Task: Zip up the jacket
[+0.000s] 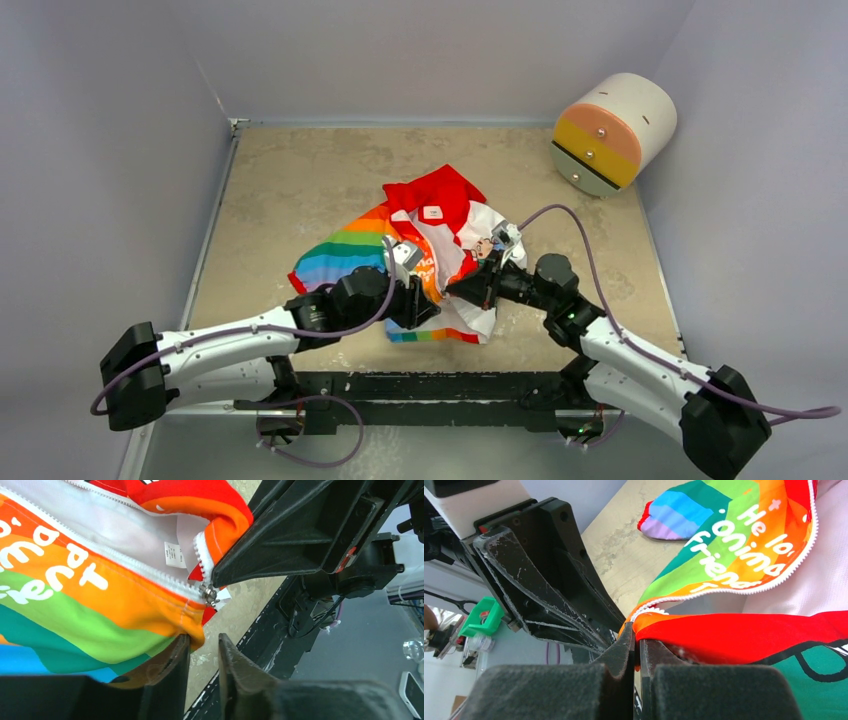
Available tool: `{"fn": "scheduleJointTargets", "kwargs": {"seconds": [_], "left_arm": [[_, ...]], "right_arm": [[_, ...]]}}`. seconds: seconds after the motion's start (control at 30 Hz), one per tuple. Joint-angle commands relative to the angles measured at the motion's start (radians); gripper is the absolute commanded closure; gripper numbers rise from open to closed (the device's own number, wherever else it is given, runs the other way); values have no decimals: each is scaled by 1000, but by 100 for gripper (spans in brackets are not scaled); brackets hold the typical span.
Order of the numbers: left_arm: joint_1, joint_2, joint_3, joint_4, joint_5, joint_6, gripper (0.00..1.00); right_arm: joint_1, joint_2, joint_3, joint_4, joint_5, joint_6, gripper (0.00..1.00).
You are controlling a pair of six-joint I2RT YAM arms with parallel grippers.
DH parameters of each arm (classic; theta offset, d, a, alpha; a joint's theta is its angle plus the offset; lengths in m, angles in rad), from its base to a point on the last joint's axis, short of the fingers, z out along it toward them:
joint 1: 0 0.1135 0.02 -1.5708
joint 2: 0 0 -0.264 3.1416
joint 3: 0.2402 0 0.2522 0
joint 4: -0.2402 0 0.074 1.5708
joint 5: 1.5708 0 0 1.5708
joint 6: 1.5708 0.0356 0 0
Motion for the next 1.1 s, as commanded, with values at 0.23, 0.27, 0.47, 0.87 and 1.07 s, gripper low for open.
{"fn": "scheduleJointTargets", "kwargs": {"seconds": [0.23, 0.27, 0.47, 0.87, 1.07], "left_arm": [[-7, -129, 3, 52, -108, -121, 51], [-7, -144, -9, 61, -123, -147, 49], [-7, -201, -61, 95, -179, -322, 43], [-9, -173, -193, 314, -109, -628, 43], [-7, -124, -250, 447, -86, -699, 43]], "right_arm": [[-1, -66, 3, 60, 12, 21, 100], [-1, -70, 0, 67, 11, 24, 100], [-1, -83, -30, 110, 4, 42, 100], [0, -88, -59, 162, -8, 55, 100], [0, -107, -74, 169, -12, 57, 100]]}}
